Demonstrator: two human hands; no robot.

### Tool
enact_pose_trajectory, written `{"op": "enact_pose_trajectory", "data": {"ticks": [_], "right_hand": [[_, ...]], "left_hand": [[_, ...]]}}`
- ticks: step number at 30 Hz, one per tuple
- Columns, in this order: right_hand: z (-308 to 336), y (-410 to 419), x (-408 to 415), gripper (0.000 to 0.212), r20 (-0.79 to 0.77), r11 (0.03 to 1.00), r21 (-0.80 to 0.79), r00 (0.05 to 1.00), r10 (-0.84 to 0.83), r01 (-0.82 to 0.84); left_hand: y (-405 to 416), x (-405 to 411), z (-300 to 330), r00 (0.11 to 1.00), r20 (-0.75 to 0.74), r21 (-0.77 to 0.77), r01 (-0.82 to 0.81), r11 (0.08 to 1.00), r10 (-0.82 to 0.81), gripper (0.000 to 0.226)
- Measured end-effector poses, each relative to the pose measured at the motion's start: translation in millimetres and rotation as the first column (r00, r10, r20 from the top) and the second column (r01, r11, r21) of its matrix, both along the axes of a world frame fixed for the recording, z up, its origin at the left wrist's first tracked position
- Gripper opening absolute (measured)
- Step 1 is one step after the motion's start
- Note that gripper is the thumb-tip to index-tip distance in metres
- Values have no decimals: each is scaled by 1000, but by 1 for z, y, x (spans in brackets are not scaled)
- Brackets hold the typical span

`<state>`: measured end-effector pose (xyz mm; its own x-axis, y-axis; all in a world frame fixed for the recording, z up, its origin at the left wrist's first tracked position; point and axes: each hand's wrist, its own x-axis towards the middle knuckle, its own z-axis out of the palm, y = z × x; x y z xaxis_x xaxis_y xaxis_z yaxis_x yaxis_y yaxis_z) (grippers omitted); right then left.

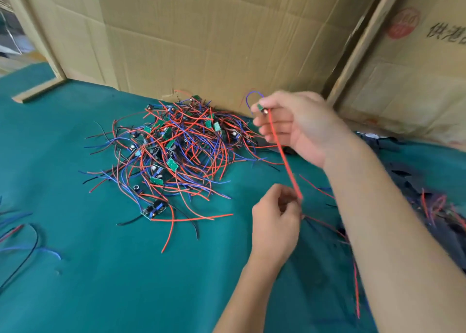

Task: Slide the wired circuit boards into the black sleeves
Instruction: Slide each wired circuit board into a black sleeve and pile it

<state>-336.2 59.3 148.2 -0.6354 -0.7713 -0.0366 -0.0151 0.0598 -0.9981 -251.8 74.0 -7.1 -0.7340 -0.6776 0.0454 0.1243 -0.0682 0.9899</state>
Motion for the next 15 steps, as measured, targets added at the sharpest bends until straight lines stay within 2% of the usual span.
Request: {"op": "enact_pose_trajectory", "data": {"ticks": [2,4,5,7,9,10,12,13,15], "right_hand": [[11,38,-7,20,-35,999,20,999,39,-38],[3,68,-5,23,-234,976,211,967,97,-47],[-7,78,-1,24,-365,938,345,918,153,-19],[-31,91,6,23,-573,819,567,755,320,83],[-46,97,11,29,-634,704,692,600,488,158],[-48,98,10,34,-601,654,742,578,552,147],[-40,96,-1,39,-492,611,790,645,585,49],[-36,92,-10,32,-466,645,765,699,541,11],[-36,79,-40,9,-551,743,657,755,356,128]], "left_hand": [[1,-1,2,1000,-5,16,-16,1000,16,20],[-1,0,5,998,-48,143,-28,989,35,24],[-3,0,8,997,-66,226,-10,974,25,31],[-6,2,12,997,-79,324,27,946,-1,46],[-6,4,14,998,-68,312,20,950,1,42],[-5,4,12,999,-45,258,-4,966,16,36],[-4,5,12,999,-16,175,-26,984,30,32],[-3,4,12,1000,-22,185,-17,983,22,31],[-2,4,15,999,-45,223,-3,975,13,29]]}}
